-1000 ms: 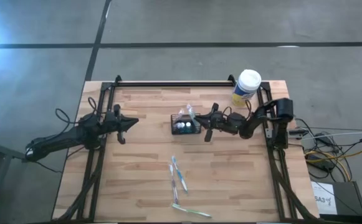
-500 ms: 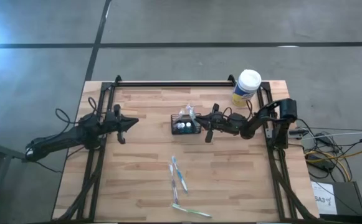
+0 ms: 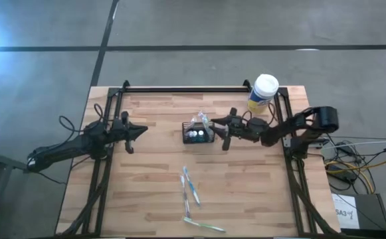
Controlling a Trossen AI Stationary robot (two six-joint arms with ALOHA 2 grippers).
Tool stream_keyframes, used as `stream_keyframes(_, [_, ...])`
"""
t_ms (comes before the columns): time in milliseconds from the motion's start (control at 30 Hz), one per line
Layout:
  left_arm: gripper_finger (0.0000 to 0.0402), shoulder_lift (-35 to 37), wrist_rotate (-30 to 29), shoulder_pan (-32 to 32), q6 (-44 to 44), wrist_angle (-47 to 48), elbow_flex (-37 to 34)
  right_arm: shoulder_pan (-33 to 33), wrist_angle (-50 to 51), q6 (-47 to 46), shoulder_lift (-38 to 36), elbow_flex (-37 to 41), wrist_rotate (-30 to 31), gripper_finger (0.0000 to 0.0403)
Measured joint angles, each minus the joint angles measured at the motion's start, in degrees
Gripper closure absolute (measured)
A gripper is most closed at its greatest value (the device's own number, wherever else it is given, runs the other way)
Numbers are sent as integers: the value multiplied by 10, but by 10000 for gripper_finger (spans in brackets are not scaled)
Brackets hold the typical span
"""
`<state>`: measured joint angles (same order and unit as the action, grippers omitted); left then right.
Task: Pick & Place toothbrushing station
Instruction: Put the top green toothbrush into the mesh organizer
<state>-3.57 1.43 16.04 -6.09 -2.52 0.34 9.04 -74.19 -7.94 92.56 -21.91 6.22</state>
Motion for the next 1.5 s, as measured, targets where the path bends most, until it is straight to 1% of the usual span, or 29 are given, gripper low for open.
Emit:
stream_keyframes(133, [389, 0, 0, 0, 0, 0, 0, 0, 82, 14, -54, -3, 0, 232])
stream_keyframes(267, [388, 0, 0, 0, 0, 0, 0, -1, 138, 19, -85, -12, 0, 226])
stream_keyframes(367, [390, 0, 0, 0, 0, 0, 0, -1, 170, 23, -96, -27, 0, 223])
stream_keyframes(533, [391, 0, 0, 0, 0, 0, 0, -6, 266, 45, -99, -68, 0, 215])
stream_keyframes(633, [392, 0, 0, 0, 0, 0, 0, -9, 307, 49, -100, -90, 3, 209])
stream_keyframes(767, [391, 0, 0, 0, 2, 0, 0, -9, 323, 52, -100, -97, 43, 209])
stream_keyframes(833, [390, 0, 0, 0, 1, 0, 0, -9, 322, 51, -100, -97, 49, 219])
stream_keyframes(900, [390, 0, 0, 0, 1, 1, 0, -9, 322, 48, -100, -97, 49, 241])
stream_keyframes(967, [392, 0, 0, 0, 1, 1, 0, -9, 322, 47, -100, -97, 49, 274])
stream_keyframes(1133, [391, 0, 0, 0, 1, 1, 0, -9, 321, 50, -100, -96, 46, 374])
stream_keyframes(1167, [390, 0, 0, 0, 1, 1, 0, -9, 320, 49, -100, -96, 45, 383])
stream_keyframes(1367, [390, 0, 0, 0, 1, 2, 0, -9, 316, 18, -100, -96, 46, 394])
stream_keyframes(1500, [391, 0, 0, 0, 1, 6, 0, -13, 314, 9, -100, -90, 79, 394])
